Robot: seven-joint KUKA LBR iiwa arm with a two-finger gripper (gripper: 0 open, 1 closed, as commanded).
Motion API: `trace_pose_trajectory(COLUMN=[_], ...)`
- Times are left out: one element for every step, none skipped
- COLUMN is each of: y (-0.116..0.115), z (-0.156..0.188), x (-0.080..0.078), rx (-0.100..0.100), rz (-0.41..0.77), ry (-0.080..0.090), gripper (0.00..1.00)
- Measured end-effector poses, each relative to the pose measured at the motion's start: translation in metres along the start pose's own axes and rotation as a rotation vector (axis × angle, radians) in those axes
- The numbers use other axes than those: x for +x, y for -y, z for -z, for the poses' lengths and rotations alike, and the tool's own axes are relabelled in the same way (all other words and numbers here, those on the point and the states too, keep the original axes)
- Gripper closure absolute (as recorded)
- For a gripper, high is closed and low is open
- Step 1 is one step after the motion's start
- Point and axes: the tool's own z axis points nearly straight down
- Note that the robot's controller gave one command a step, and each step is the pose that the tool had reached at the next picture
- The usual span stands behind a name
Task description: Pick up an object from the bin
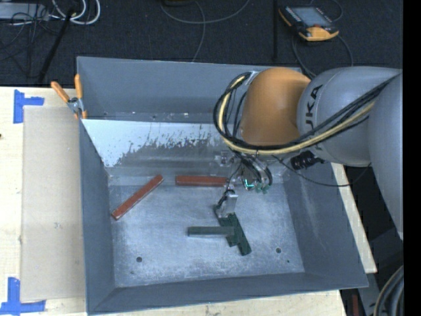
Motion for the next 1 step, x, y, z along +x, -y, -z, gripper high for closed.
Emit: trace_pose_trajectory(y=[-0.0002], z=[-0.0636], x=[0.0780], rx=[-0.001], rz=[0.020], ry=[-0.003], gripper=[0.00])
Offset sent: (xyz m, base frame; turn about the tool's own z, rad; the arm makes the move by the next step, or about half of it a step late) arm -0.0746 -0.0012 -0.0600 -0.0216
